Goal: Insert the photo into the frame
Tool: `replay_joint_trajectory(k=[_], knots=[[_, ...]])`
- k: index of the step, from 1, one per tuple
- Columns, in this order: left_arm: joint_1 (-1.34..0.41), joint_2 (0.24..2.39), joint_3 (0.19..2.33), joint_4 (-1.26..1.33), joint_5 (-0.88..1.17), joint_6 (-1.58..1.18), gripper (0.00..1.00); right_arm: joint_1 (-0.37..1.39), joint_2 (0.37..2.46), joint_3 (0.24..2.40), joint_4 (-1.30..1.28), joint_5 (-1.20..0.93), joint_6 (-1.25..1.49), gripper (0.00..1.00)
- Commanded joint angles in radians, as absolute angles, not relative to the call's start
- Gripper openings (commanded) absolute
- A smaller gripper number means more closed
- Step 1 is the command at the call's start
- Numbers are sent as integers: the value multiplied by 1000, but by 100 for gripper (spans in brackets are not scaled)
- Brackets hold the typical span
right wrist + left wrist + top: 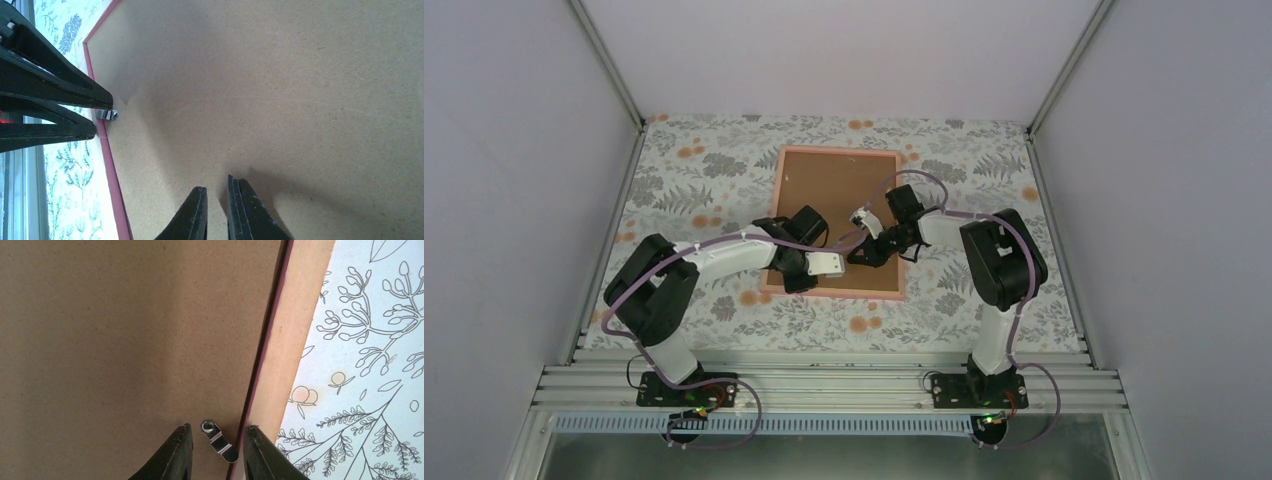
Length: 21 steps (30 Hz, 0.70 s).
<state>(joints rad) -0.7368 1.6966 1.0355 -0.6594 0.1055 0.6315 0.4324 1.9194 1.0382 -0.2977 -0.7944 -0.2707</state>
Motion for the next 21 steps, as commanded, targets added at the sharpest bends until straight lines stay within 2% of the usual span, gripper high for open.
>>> replay_joint_trajectory(k=[1,10,15,21], knots=[[-732,1708,975,-620,41,622,26,439,1970,1047,-362,-735,-306,12],[-713,1741,962,-639,29,641,17,438,1975,1052,-388,-711,-331,11],[-693,1765,985,-653,14,613,17,437,1973,1047,-394,-702,-346,11],[-698,1760,989,-688,-8,627,22,424,1981,1052,-393,-692,-348,11]])
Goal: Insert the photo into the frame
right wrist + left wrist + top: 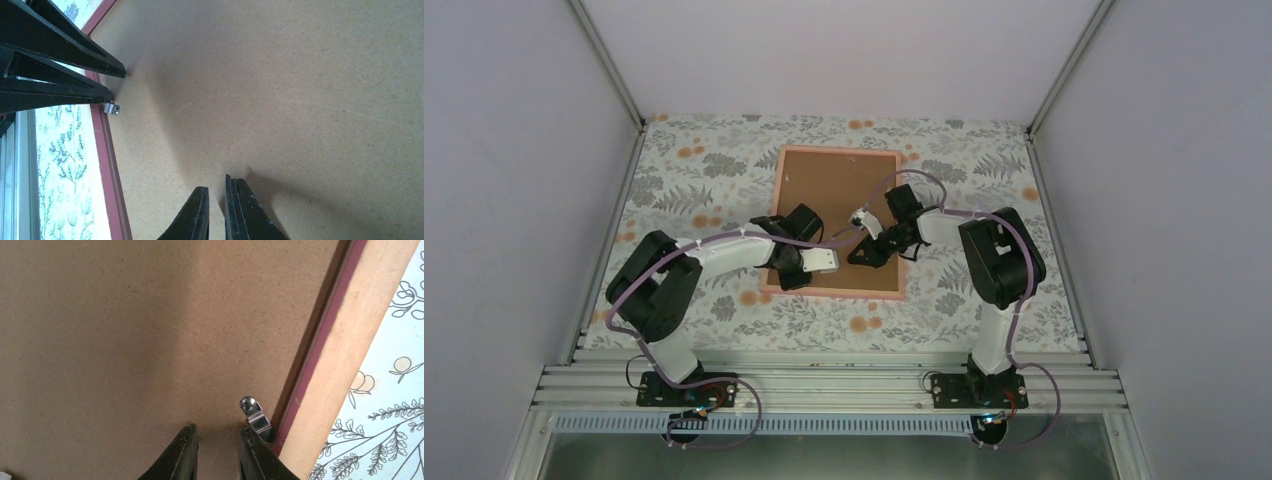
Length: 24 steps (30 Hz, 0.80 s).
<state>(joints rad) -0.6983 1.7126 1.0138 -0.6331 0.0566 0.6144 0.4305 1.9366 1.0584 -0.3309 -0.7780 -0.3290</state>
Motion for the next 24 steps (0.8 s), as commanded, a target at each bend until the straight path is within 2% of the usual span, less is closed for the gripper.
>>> replay_joint_trajectory(k=[1,9,11,15,16,24], knots=[[-698,1755,990,-690,-11,638,22,424,1985,1056,-398,-693,-349,11],[-695,1666,1032,-701,120,659,22,422,1947,1094,-454,-787,-369,11],[-693,1616,1028,-674,150,643,29,425,1913,1113,-462,-843,-339,11],[-692,1459,922,-571,193,686,58,432,1866,1146,-411,-931,-224,13],[-693,1435,894,-544,195,702,61,435,1862,1150,-386,-943,-189,13],[-697,1455,815,-467,191,750,63,484,1959,1184,-260,-1002,2,13]])
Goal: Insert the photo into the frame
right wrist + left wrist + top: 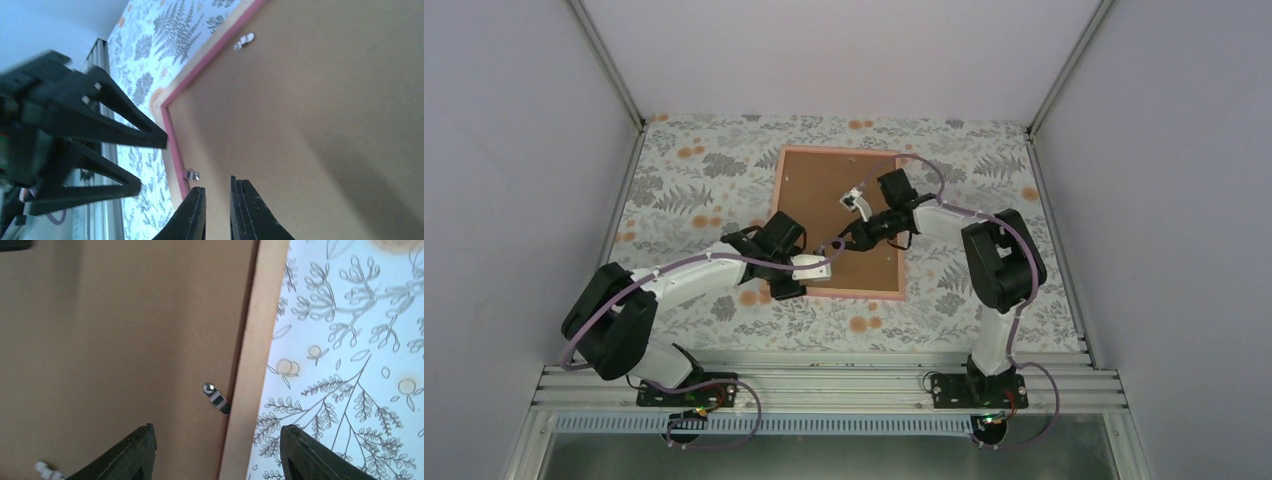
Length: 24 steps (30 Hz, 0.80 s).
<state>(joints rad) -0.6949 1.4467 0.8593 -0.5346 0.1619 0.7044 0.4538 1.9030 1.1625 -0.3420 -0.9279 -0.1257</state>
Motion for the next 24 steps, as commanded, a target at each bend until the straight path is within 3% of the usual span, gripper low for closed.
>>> replay_joint_trajectory(k=[1,10,14,20,24], knots=[[-700,1456,806,-455,198,757,63,488,1977,1183,-247,-1003,13,13],[-713,1501,736,-373,206,808,60,491,2079,1138,-234,-946,-1,12],[-719,1547,725,-375,204,814,50,489,2082,1108,-246,-938,-18,12],[-753,1569,715,-368,213,807,43,481,2081,1098,-257,-934,-32,11],[-770,1561,701,-382,216,827,31,474,2082,1095,-265,-928,-37,11]])
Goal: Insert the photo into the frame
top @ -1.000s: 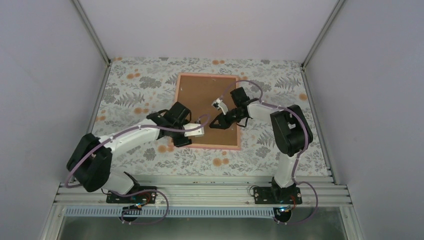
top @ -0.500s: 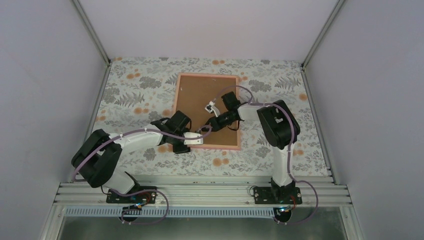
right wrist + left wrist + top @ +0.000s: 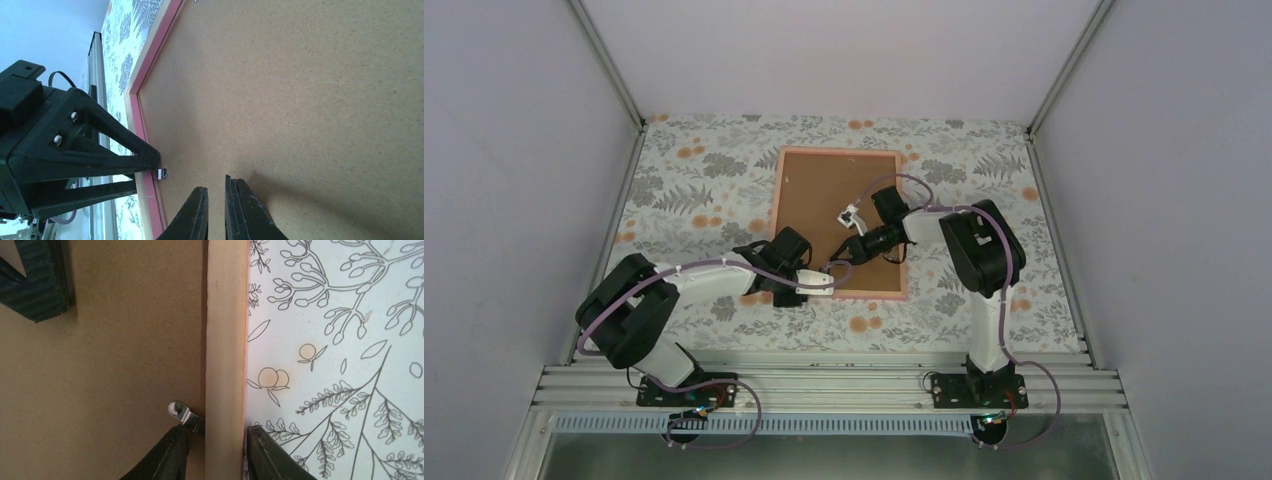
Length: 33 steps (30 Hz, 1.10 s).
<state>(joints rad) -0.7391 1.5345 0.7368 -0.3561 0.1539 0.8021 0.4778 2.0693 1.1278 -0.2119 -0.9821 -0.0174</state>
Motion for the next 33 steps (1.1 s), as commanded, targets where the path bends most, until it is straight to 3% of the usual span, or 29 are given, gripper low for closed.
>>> replay_joint_trajectory(k=[1,5,12,14,15,20,25,33], knots=[[-771,1557,696,-389,215,835,27,472,2081,1093,-269,-927,-40,11],[-775,1538,692,-418,229,857,15,462,2057,1072,-275,-923,-45,11],[-799,1501,678,-476,245,906,14,459,1966,980,-313,-927,-76,11],[-800,1474,677,-493,239,898,25,460,1939,966,-333,-925,-96,11],[-799,1461,683,-501,231,881,36,460,1926,963,-341,-924,-108,11],[-776,1358,763,-553,238,757,59,461,1850,992,-324,-959,-103,13],[-652,1305,836,-552,222,569,71,475,1846,1093,-240,-950,-22,14],[-362,1477,997,-564,187,335,72,511,1991,1256,-87,-910,169,14]])
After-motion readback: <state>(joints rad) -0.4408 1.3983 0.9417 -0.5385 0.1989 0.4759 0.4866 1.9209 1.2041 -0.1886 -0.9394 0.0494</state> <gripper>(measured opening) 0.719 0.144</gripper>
